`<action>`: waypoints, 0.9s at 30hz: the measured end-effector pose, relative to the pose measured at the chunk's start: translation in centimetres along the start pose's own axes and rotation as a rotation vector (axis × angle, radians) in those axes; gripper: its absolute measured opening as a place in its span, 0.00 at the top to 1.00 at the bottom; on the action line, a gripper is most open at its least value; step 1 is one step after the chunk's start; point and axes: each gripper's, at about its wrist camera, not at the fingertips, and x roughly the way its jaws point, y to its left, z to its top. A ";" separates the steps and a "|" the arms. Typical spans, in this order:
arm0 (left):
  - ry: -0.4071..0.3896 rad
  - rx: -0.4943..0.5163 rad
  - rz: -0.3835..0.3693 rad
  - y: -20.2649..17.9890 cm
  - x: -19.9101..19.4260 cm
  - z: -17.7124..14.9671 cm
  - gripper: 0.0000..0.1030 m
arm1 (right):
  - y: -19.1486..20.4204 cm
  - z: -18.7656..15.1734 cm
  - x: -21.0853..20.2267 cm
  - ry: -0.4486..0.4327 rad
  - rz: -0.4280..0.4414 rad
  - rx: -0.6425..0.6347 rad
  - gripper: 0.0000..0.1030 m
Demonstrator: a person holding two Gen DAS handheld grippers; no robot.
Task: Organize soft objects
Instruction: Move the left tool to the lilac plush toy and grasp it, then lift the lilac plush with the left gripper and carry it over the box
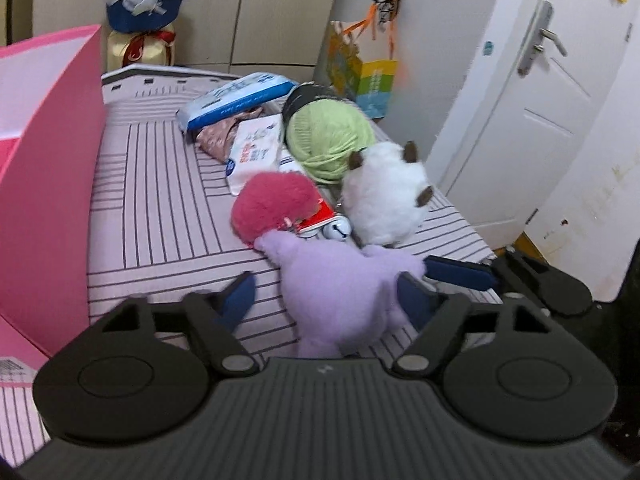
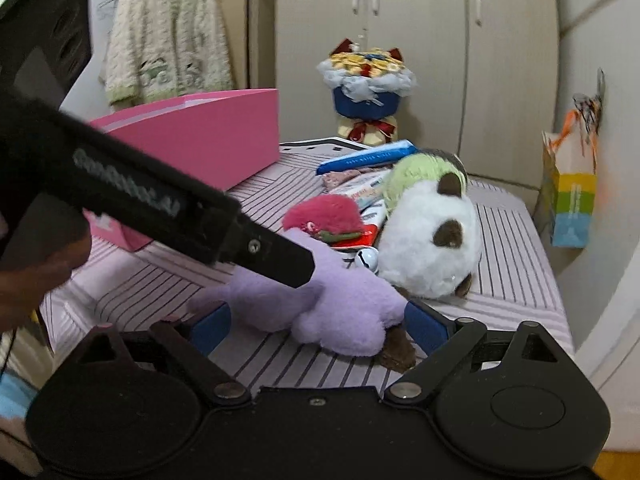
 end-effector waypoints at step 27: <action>-0.036 -0.124 0.003 -0.3 -0.5 -1.8 0.59 | 1.5 -2.4 0.7 -0.162 -0.077 0.099 0.06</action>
